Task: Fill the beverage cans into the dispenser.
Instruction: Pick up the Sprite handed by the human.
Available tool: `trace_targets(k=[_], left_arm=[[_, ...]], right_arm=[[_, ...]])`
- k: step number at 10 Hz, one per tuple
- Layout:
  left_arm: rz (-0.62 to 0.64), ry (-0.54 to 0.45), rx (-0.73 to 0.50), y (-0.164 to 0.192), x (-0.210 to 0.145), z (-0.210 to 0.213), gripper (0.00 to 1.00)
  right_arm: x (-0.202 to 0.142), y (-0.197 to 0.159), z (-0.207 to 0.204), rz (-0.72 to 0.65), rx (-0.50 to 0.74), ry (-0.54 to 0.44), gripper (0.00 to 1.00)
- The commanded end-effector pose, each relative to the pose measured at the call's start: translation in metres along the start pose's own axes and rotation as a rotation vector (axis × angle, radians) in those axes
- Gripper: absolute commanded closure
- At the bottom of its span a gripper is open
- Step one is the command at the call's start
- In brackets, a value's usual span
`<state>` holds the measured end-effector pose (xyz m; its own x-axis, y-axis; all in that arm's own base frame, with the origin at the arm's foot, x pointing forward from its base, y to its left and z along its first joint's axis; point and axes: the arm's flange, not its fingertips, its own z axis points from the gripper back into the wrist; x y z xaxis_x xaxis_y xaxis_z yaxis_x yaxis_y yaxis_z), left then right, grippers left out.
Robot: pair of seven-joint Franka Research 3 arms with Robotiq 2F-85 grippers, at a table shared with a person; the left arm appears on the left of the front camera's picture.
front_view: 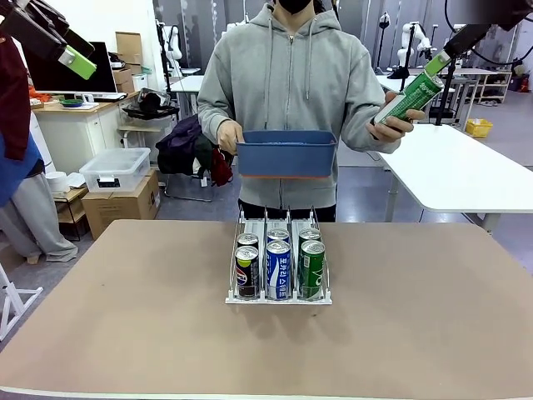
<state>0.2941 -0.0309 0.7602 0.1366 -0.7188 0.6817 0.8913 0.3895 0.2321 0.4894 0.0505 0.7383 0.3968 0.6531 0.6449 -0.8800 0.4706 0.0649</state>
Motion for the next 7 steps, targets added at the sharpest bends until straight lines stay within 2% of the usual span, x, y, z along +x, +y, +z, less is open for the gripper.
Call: trace_targets(k=[1,7], left_arm=[[0.001,0.001,0.000,0.000,0.000,0.000,0.00],[0.001,0.001,0.000,0.000,0.000,0.000,0.00]], right_arm=[[0.001,-0.004,-0.001,0.008,0.037,0.005,0.00],[-0.007,-0.015,-0.026,0.010,0.103,0.026,0.00]])
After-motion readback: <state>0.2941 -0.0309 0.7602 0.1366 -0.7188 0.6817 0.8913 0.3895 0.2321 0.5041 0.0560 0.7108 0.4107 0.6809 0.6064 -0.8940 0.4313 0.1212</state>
